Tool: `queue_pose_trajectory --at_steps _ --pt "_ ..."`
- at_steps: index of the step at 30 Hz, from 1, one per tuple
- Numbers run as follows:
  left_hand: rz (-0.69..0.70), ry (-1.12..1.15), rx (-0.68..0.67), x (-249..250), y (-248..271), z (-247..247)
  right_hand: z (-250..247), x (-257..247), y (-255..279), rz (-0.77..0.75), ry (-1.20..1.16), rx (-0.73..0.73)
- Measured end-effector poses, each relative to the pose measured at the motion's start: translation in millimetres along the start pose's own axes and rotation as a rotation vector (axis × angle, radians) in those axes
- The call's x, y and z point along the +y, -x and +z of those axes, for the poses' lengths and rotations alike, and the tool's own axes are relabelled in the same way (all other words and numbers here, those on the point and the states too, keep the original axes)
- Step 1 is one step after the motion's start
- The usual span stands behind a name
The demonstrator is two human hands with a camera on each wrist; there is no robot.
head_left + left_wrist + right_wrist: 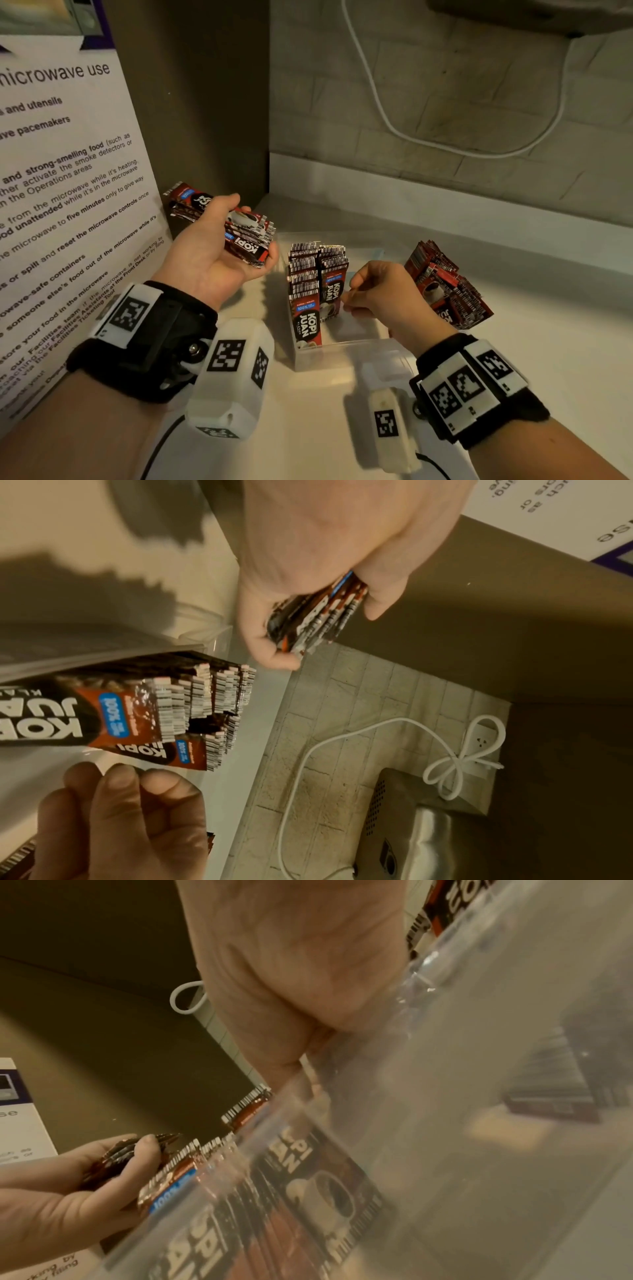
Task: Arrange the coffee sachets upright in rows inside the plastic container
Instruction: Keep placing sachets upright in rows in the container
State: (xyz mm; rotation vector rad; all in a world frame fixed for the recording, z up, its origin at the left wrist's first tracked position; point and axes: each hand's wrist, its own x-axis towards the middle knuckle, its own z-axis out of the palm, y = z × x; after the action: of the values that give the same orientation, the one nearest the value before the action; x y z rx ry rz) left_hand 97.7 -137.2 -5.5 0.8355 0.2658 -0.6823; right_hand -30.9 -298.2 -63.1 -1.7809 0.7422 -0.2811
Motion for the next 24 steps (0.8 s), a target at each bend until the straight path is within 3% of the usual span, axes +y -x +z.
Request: queue_pose_trajectory --at_steps 6,9,12,15,24 --pt "0.053 -0.192 -0.129 -9.1 10.8 2.3 -12.5 -37.1 20.1 -0.21 -0.056 0.143" --pt "0.036 -0.365 -0.291 -21.6 19.4 9.1 -12.1 -60.1 31.3 -0.311 -0.21 0.057" --pt "0.074 -0.519 -0.377 -35.3 23.2 15.7 -7.3 -67.5 35.6 -0.351 -0.153 -0.045" --pt "0.097 -0.604 -0.388 -43.8 25.5 21.2 -4.6 -63.4 35.6 -0.394 -0.09 -0.034" --pt "0.121 -0.639 -0.395 -46.6 20.9 21.2 -8.4 -57.7 29.5 -0.337 -0.174 0.006"
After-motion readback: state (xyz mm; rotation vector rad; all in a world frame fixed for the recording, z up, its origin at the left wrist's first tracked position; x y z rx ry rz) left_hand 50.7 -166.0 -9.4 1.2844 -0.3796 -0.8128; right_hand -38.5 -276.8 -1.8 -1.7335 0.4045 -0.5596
